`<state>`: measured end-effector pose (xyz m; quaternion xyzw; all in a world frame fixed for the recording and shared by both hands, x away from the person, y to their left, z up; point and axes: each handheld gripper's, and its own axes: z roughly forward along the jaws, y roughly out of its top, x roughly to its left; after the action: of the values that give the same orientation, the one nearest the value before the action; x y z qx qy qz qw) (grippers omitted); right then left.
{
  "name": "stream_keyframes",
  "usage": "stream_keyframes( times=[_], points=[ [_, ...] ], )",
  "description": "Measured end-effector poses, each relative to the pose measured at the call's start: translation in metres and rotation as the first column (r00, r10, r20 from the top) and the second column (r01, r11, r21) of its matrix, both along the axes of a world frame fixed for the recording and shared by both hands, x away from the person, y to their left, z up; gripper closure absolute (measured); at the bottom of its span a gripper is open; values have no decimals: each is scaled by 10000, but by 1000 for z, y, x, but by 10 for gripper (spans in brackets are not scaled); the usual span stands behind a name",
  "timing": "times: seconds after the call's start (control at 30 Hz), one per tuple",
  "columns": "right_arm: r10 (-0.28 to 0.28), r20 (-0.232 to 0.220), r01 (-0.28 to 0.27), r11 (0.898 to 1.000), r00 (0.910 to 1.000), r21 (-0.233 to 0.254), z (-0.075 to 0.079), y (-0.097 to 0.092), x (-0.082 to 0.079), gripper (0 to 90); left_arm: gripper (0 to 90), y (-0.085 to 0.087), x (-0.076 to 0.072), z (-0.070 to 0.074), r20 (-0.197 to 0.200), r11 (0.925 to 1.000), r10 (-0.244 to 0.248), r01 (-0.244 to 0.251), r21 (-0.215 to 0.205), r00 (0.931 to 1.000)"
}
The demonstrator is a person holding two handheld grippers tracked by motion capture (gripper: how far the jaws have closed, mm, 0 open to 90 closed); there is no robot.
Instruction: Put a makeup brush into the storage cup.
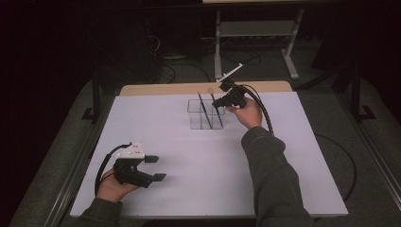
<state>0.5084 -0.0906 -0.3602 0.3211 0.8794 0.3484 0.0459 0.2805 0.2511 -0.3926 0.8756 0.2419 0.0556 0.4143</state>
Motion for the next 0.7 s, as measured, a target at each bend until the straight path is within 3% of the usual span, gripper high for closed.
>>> stream_keyframes(
  times=[0.57,0.7],
  points=[
    [-165,257,160,9996,9995,226,11,-22,-13,740,284,3,-1,1,31,9999,148,-148,6,9999],
    [-224,329,206,9983,9992,550,14,-30,-20,726,283,2,0,1,72,9999,112,-112,16,9999]
  ],
)
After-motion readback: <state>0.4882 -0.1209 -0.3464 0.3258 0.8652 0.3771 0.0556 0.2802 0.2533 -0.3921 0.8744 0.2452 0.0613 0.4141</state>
